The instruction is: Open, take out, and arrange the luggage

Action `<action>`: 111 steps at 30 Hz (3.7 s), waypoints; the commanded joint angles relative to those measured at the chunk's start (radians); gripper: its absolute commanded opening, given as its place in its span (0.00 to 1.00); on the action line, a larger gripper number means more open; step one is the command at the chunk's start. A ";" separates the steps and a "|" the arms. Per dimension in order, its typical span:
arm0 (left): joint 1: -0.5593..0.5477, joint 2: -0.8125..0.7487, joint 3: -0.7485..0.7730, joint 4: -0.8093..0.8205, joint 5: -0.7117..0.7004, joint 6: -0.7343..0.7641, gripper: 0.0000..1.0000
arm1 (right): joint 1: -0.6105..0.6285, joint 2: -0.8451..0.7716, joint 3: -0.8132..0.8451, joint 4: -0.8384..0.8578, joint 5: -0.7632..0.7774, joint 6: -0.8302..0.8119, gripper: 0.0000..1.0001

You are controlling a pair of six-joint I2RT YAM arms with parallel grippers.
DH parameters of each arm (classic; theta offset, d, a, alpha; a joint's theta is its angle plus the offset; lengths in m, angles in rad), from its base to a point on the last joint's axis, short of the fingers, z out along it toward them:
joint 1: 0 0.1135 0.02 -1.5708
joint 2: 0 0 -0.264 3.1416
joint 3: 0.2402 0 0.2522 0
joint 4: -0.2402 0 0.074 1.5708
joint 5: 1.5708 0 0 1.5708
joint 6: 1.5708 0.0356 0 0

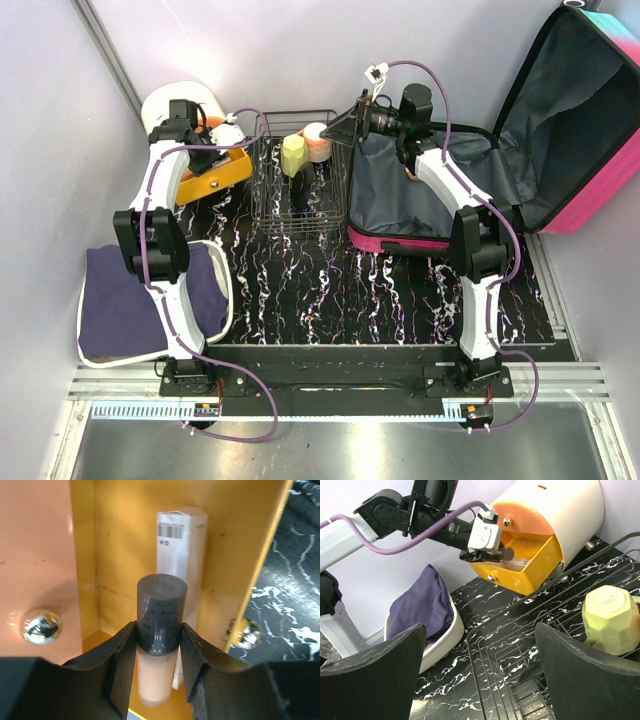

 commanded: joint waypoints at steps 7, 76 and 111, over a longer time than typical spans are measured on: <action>0.003 -0.132 0.072 0.061 -0.015 -0.104 0.71 | 0.005 -0.096 -0.020 -0.011 0.017 -0.046 0.99; 0.186 -0.366 -0.845 1.003 0.054 -1.820 0.82 | -0.008 -0.119 0.009 -0.297 0.068 -0.222 1.00; 0.186 0.109 -0.586 1.403 0.105 -1.896 0.09 | -0.020 0.086 0.454 -0.873 0.126 -0.406 1.00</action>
